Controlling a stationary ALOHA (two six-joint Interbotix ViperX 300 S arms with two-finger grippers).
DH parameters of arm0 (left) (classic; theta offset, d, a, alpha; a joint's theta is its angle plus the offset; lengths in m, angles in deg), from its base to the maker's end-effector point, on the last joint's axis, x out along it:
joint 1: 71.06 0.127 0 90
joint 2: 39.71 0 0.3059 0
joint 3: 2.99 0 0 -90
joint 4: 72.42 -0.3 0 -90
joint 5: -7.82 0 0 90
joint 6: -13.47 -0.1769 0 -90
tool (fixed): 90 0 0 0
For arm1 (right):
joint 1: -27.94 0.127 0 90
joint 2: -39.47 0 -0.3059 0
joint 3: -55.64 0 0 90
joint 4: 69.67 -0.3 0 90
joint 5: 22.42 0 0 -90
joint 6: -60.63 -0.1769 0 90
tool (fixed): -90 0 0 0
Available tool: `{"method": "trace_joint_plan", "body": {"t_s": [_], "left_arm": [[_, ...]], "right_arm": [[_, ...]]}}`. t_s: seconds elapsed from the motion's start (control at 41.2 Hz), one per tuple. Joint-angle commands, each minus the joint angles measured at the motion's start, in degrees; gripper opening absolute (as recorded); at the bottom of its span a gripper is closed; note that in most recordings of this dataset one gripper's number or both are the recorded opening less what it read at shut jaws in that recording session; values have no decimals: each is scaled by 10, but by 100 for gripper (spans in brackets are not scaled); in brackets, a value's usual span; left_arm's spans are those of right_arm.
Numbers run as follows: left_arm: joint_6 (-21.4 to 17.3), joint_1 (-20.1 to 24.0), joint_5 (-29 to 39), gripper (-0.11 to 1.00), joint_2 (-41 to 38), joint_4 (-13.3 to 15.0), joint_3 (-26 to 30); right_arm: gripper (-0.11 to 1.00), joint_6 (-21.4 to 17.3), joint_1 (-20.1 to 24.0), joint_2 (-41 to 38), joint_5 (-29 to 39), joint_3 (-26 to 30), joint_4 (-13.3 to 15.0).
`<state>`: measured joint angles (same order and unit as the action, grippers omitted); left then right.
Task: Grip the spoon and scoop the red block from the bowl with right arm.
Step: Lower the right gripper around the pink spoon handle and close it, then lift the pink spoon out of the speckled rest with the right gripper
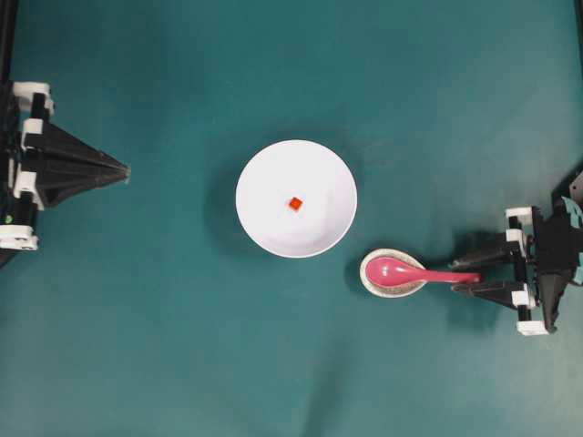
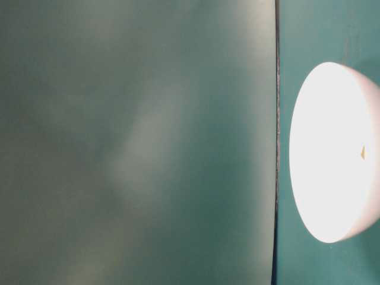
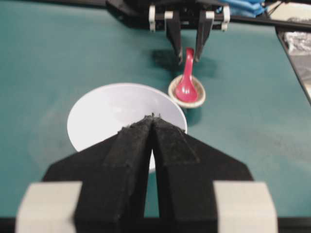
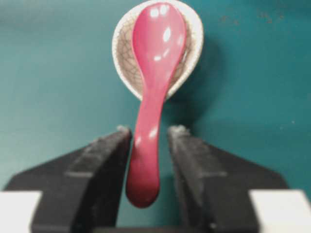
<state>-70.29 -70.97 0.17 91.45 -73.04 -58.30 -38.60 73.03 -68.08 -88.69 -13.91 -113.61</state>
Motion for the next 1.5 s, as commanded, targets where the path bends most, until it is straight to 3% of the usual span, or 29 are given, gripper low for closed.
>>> {"method": "trace_joint_plan", "body": {"t_s": [0.0,0.17,0.485,0.777,1.044,1.335,1.481], "left_arm": [[2,0,-11,0,-11,-1,10],[2,0,-20,0,-10,-1,10],[1,0,-18,0,4,-1,11],[2,0,13,0,26,-1,13],[2,0,16,0,31,-1,14],[2,0,16,0,31,-1,15],[2,0,17,0,31,-1,18]], "right_arm": [[42,6,3,3,-6,3,1],[35,11,4,3,-5,4,1],[34,11,4,3,-4,7,1],[25,11,4,3,-6,9,1],[24,14,4,15,-6,9,1],[24,21,4,92,15,2,1],[24,62,0,159,57,4,0]]}}
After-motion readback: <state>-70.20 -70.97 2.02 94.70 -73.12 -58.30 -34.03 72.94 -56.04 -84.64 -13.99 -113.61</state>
